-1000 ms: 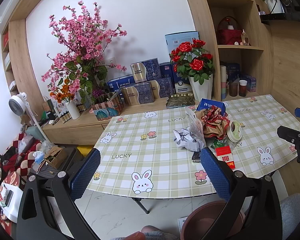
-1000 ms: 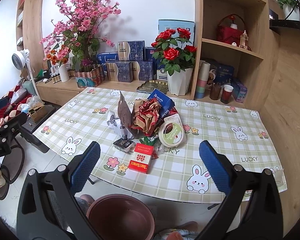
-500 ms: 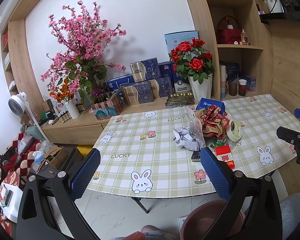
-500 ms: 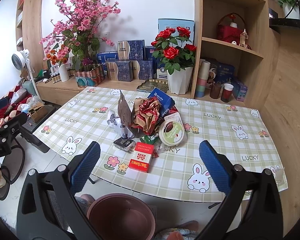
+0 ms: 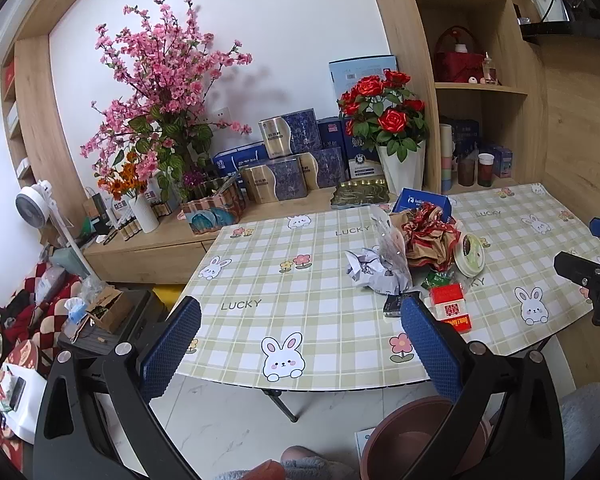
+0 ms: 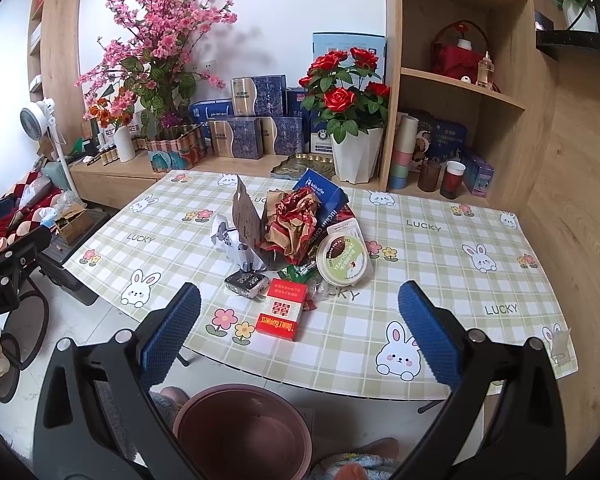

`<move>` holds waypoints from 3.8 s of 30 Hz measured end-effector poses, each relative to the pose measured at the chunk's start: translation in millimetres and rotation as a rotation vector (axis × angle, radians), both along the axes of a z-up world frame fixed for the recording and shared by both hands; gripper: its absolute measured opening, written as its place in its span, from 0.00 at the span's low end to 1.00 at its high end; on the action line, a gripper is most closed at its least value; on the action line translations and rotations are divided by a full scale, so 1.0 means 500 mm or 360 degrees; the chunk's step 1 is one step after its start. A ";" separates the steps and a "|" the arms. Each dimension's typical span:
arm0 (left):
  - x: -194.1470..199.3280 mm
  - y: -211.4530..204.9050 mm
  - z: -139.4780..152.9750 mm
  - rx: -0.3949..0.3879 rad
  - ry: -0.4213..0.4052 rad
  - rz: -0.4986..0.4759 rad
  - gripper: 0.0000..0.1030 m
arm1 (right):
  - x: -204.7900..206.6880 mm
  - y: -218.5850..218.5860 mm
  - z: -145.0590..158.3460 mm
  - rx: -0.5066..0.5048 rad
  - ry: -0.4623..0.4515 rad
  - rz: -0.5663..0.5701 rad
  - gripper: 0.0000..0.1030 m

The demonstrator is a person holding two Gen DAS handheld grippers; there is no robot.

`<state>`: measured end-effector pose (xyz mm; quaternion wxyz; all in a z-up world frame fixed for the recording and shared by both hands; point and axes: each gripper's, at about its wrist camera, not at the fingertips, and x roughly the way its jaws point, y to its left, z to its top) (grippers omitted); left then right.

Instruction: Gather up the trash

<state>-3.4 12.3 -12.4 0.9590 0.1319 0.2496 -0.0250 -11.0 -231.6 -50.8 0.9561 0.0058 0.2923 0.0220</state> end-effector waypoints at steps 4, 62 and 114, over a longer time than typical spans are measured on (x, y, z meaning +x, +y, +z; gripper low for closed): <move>0.013 -0.005 -0.017 0.0013 0.0023 -0.0015 0.95 | 0.005 -0.015 -0.013 0.0058 -0.0023 -0.0023 0.95; 0.330 0.027 -0.183 -0.0572 0.0262 -0.0016 0.92 | 0.439 -0.030 -0.180 0.0203 -0.0011 0.0163 0.45; 0.533 -0.065 -0.109 -0.0942 0.0447 -0.0377 0.01 | 0.196 -0.160 -0.167 0.0549 -0.0121 -0.0205 0.45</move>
